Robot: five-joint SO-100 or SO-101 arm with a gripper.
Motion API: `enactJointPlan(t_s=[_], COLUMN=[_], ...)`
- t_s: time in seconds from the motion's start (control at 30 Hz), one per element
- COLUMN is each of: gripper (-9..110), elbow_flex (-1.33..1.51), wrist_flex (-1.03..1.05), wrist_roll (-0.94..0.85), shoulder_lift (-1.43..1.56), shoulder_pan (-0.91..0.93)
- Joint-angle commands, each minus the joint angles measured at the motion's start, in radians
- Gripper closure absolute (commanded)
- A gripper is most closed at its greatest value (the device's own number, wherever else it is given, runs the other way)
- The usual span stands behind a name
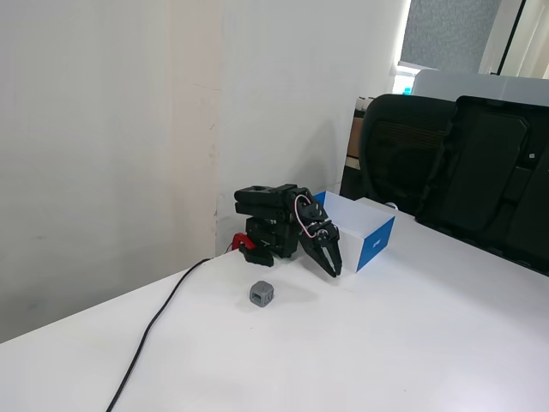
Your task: Grasp the gray block and put it in the box.
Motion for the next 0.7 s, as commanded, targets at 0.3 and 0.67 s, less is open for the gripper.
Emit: enactJointPlan(t_s=[0.3, 0.67], gripper=[101, 101], elbow_flex=[-0.273, -0.495], wrist_flex=[0.066, 0.101], wrist_roll=[0.301, 0.449], shoulder_lift=[-0.087, -0.359], shoulder_pan=[-0.169, -0.351])
